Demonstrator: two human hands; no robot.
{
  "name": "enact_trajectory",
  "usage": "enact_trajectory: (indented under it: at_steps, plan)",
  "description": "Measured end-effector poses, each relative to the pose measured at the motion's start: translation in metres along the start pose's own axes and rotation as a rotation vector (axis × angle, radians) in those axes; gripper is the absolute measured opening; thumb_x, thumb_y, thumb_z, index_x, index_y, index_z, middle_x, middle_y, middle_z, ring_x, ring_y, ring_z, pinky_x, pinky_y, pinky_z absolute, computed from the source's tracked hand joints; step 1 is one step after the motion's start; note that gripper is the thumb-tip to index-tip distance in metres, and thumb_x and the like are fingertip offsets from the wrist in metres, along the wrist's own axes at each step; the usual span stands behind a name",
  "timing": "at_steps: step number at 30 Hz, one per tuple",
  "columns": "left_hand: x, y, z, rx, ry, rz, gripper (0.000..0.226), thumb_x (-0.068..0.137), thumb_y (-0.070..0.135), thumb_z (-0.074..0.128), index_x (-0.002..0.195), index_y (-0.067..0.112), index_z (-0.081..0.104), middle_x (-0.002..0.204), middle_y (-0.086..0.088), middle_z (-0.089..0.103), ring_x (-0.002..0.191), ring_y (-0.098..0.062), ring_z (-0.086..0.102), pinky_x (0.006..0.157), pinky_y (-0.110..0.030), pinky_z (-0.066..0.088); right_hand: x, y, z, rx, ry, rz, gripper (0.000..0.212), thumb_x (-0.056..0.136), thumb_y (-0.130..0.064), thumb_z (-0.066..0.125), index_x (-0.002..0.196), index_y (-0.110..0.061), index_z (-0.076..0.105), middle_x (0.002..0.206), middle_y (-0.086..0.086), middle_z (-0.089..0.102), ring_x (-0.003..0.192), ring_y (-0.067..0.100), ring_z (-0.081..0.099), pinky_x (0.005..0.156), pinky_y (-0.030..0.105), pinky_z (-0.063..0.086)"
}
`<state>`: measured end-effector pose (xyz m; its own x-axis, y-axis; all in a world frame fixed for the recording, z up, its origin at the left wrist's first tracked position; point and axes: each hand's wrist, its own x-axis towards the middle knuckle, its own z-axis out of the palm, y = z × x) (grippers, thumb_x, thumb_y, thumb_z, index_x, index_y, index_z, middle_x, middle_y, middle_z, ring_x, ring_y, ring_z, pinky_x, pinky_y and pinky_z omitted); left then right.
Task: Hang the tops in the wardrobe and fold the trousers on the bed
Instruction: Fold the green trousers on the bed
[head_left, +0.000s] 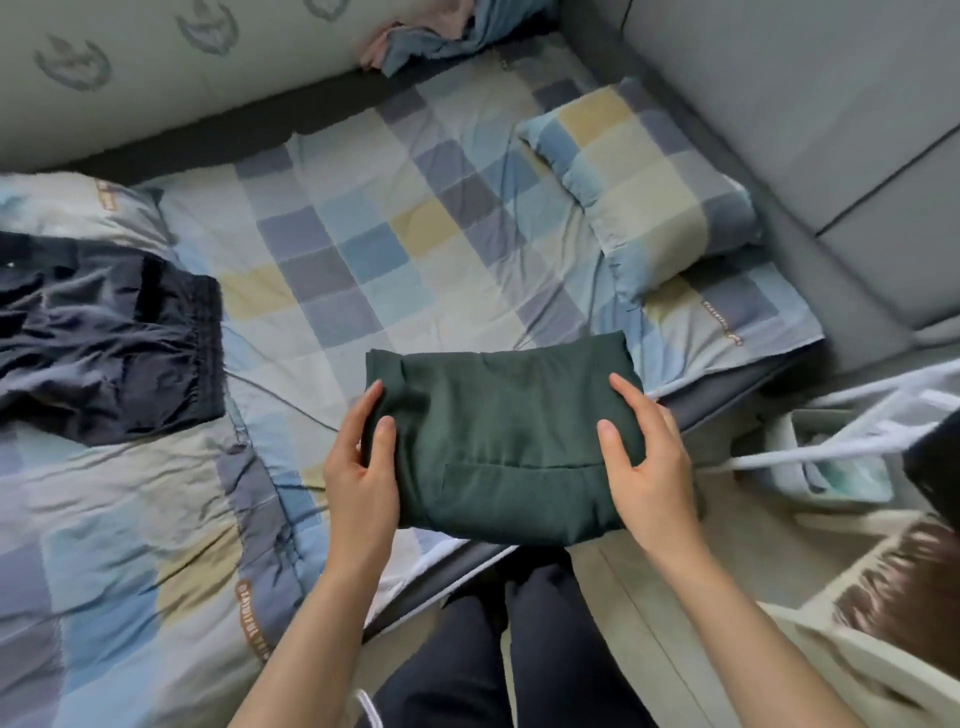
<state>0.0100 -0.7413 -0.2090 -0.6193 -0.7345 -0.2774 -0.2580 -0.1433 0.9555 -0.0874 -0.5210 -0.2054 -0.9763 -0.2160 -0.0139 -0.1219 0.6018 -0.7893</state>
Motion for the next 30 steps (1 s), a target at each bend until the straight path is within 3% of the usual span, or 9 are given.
enact_trajectory:
  at_steps: [5,8,11,14,17,20,25,27,30]
  plan:
    - [-0.028,0.010,0.014,0.070,-0.191,-0.044,0.028,0.102,0.021,0.048,0.115,0.037,0.067,0.118,0.019,0.065,0.101,0.005,0.061,0.091,-0.022,0.052,-0.068,0.015,-0.033,0.004,0.232,0.154,0.041,0.091,-0.019,0.061,0.132,-0.022,0.055,0.122,0.000,0.055,0.112,0.000,0.049,0.099,0.004,0.030]
    - [-0.044,0.012,0.035,0.075,-0.288,-0.101,0.027,0.103,0.023,0.047,0.116,0.034,0.068,0.119,0.012,0.066,0.093,0.006,0.062,0.079,-0.014,0.049,-0.099,0.023,-0.060,0.013,0.334,0.246,0.041,0.090,-0.020,0.062,0.131,-0.024,0.057,0.125,-0.002,0.054,0.117,0.004,0.050,0.102,0.011,0.033]
    - [-0.069,0.018,0.064,0.084,-0.392,-0.126,0.026,0.102,0.023,0.047,0.115,0.034,0.067,0.117,0.012,0.066,0.091,0.007,0.062,0.086,-0.021,0.049,-0.132,0.032,-0.093,0.048,0.457,0.324,0.038,0.090,-0.015,0.062,0.127,-0.022,0.059,0.126,-0.007,0.056,0.115,-0.011,0.047,0.099,0.003,0.030]
    - [-0.102,0.021,0.094,0.096,-0.483,-0.125,0.026,0.102,0.021,0.047,0.115,0.030,0.067,0.105,0.017,0.066,0.077,0.014,0.062,0.091,-0.027,0.050,-0.167,0.045,-0.124,0.147,0.571,0.435,0.033,0.092,-0.016,0.060,0.124,-0.025,0.061,0.123,-0.016,0.059,0.109,-0.020,0.047,0.094,0.000,0.032]
    - [-0.143,0.020,0.121,0.127,-0.636,-0.088,0.026,0.102,0.021,0.046,0.116,0.029,0.067,0.114,0.010,0.067,0.086,0.010,0.063,0.089,-0.022,0.051,-0.212,0.064,-0.150,0.226,0.685,0.542,0.032,0.093,-0.020,0.058,0.123,-0.029,0.061,0.121,-0.024,0.058,0.111,-0.013,0.050,0.095,0.004,0.037]
    - [-0.180,0.015,0.138,0.158,-0.744,-0.074,0.024,0.101,0.026,0.050,0.115,0.034,0.068,0.110,0.012,0.069,0.100,-0.003,0.065,0.096,-0.036,0.052,-0.253,0.079,-0.168,0.248,0.750,0.586,0.032,0.094,-0.021,0.058,0.124,-0.031,0.060,0.120,-0.028,0.056,0.112,-0.016,0.048,0.096,0.008,0.036]
    - [-0.294,-0.009,0.165,0.244,-0.968,-0.048,0.031,0.088,0.032,0.069,0.118,0.040,0.066,0.120,0.007,0.068,0.111,-0.013,0.064,0.096,-0.042,0.053,-0.363,0.117,-0.221,0.293,0.869,0.687,0.033,0.095,-0.023,0.056,0.126,-0.032,0.058,0.122,-0.027,0.055,0.115,-0.010,0.049,0.101,0.018,0.038]
    - [-0.340,-0.023,0.173,0.285,-1.054,-0.036,0.039,0.083,0.035,0.072,0.120,0.042,0.064,0.122,0.008,0.066,0.110,-0.013,0.064,0.092,-0.039,0.055,-0.407,0.133,-0.241,0.296,0.903,0.726,0.033,0.095,-0.023,0.056,0.127,-0.030,0.058,0.124,-0.023,0.056,0.113,-0.012,0.049,0.101,0.015,0.038]
    - [-0.408,-0.049,0.185,0.311,-1.138,-0.053,0.037,0.086,0.028,0.072,0.117,0.044,0.064,0.118,0.010,0.066,0.103,-0.008,0.067,0.080,-0.027,0.057,-0.473,0.156,-0.269,0.258,0.959,0.762,0.033,0.095,-0.019,0.056,0.126,-0.025,0.058,0.116,-0.026,0.056,0.086,-0.021,0.053,0.080,0.001,0.040]
